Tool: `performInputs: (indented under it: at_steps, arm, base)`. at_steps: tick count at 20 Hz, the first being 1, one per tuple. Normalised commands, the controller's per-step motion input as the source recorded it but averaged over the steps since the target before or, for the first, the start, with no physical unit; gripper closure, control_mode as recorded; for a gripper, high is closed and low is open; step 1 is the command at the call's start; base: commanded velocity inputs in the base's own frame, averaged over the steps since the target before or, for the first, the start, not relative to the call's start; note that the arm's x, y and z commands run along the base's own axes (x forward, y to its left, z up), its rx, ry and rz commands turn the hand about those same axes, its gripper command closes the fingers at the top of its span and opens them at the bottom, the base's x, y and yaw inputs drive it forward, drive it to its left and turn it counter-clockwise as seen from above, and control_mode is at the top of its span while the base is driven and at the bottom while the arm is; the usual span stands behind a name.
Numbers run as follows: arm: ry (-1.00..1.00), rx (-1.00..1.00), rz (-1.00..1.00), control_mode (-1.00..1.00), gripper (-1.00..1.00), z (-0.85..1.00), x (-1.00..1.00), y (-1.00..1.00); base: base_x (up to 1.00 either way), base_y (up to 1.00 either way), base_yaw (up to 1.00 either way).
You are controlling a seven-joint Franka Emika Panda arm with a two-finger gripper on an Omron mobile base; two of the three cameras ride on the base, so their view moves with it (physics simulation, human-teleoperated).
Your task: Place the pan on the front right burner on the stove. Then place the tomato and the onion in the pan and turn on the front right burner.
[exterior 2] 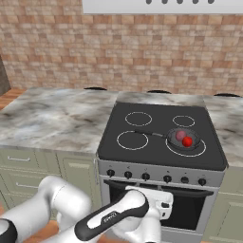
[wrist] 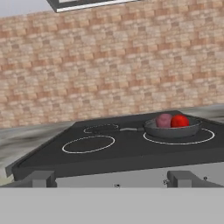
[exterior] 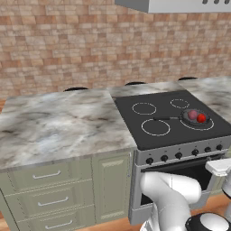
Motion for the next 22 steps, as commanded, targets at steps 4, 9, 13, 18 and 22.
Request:
performInputs:
  at_steps: [4,9,13,18,22]
  arm:
    - [-0.09,0.00,0.00,-1.00,-1.00,0.00,0.00,0.00]
    - [-0.02,-0.01,-0.01,-1.00,-1.00,0.01,0.00,0.02]
    - [0.00,-0.03,-0.02,-1.00,-1.00,0.01,0.01,0.05]
    - [0.00,-0.02,0.00,-1.00,-1.00,0.02,0.09,0.03]
    - [0.00,-0.02,0.00,-1.00,-1.00,0.00,0.13,0.03]
  base:
    - [0.00,0.00,0.00]
    - [0.00,0.00,0.00]
    - [0.00,0.00,0.00]
    - [0.00,0.00,0.00]
    - [0.00,0.00,0.00]
